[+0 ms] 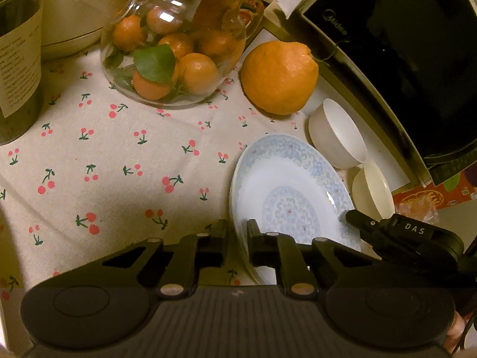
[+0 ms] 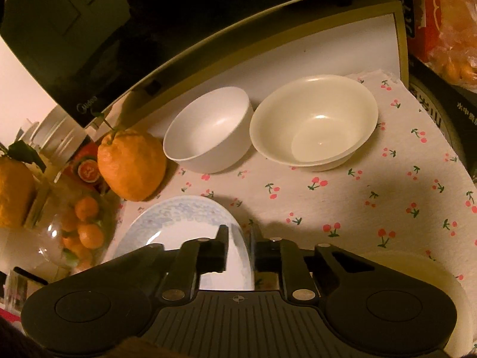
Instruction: Organize plates and bowls
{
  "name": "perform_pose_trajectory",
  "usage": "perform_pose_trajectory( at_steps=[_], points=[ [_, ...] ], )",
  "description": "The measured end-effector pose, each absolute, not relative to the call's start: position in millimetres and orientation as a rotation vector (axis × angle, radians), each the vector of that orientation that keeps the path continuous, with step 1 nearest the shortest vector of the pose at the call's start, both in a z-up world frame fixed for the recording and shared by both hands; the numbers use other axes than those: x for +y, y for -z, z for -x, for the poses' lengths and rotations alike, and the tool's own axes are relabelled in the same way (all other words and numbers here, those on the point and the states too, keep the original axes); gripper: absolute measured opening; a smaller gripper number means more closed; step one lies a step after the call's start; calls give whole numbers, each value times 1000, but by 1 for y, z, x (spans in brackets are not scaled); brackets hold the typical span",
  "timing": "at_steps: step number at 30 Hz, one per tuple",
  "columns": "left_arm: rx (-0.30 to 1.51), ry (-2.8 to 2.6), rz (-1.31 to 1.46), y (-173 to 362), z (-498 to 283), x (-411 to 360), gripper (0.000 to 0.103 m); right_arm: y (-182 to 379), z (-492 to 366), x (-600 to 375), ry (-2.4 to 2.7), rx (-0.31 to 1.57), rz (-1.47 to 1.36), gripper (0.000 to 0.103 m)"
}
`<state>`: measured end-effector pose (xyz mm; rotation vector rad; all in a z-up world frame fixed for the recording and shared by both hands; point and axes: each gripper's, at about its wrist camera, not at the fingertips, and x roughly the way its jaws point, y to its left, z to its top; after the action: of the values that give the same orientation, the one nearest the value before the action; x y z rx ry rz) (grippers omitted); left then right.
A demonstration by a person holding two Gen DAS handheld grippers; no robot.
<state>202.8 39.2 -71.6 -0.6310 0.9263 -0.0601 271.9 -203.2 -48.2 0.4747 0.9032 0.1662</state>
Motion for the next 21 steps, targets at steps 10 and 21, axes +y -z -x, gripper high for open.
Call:
perform_pose_trajectory(
  at_steps=[10,21],
  points=[
    [922,59,507,63,-199,34,10,41,-263,-201,-183,906,-491,9],
    [953,73,394,58,-184,40,10,25,-240,-177,-197,921,-368,9]
  ],
)
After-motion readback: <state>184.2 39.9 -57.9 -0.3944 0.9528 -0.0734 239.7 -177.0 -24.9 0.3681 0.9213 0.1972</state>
